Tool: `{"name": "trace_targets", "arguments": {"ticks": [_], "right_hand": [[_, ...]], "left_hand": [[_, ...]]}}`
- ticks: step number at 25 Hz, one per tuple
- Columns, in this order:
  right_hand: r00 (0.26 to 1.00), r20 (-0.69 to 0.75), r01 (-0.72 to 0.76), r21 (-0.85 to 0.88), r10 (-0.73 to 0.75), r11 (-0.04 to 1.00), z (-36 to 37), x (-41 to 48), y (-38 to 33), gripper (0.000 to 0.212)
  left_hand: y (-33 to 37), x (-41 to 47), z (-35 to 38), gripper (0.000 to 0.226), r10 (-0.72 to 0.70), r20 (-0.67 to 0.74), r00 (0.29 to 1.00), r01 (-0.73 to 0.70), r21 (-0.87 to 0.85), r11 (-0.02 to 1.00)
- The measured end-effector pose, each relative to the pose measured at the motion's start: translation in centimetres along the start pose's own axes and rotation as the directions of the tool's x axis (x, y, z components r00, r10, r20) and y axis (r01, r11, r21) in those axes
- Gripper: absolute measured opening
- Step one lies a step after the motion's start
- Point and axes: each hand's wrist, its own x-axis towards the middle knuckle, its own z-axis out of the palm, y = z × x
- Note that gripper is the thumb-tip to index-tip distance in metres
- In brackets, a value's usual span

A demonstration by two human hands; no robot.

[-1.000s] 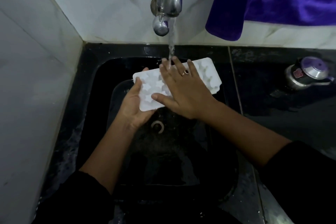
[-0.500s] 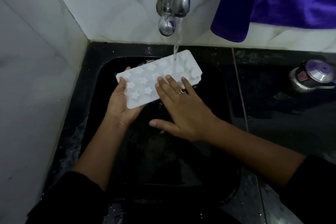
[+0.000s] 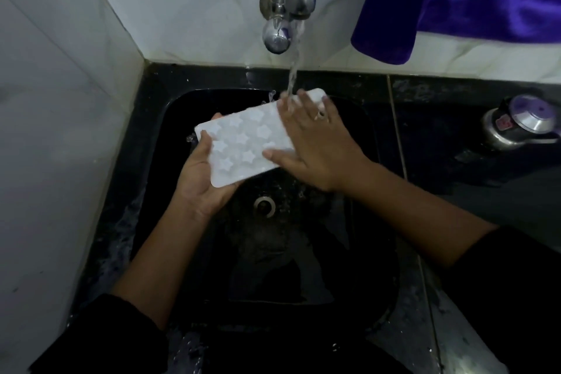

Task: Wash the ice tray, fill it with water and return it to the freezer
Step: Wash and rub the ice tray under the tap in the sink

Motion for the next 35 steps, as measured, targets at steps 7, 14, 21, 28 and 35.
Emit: {"name": "trace_targets", "arguments": {"ticks": [7, 14, 21, 28, 35], "right_hand": [[0.987, 0.026, 0.159, -0.055, -0.158, 0.986, 1.3, -2.0, -2.1, 0.103], [0.995, 0.036, 0.089, 0.045, -0.091, 0.995, 2.4, -2.8, -3.9, 0.105], [0.995, 0.028, -0.095, 0.192, 0.091, 0.977, 3.1, -0.9, -3.1, 0.105], [0.902, 0.143, -0.430, 0.331, 0.406, 0.840, 3.7, 1.3, -0.9, 0.100], [0.889, 0.248, -0.456, 0.392, 0.386, 0.799, 4.8, 1.5, -1.5, 0.097]], "left_hand": [[1.1, -0.4, -1.3, 0.046, 0.060, -0.095, 0.994, -0.068, -0.080, 0.994], [0.2, -0.9, -0.9, 0.044, 0.094, -0.114, 0.989, -0.108, -0.124, 0.986], [-0.9, -1.4, -0.8, 0.044, 0.064, -0.116, 0.991, -0.078, -0.124, 0.989], [-2.2, -2.2, -0.2, 0.048, 0.100, -0.117, 0.988, -0.109, -0.080, 0.991], [-2.5, -1.2, 0.2, 0.046, 0.105, -0.110, 0.988, -0.113, -0.072, 0.991]]}}
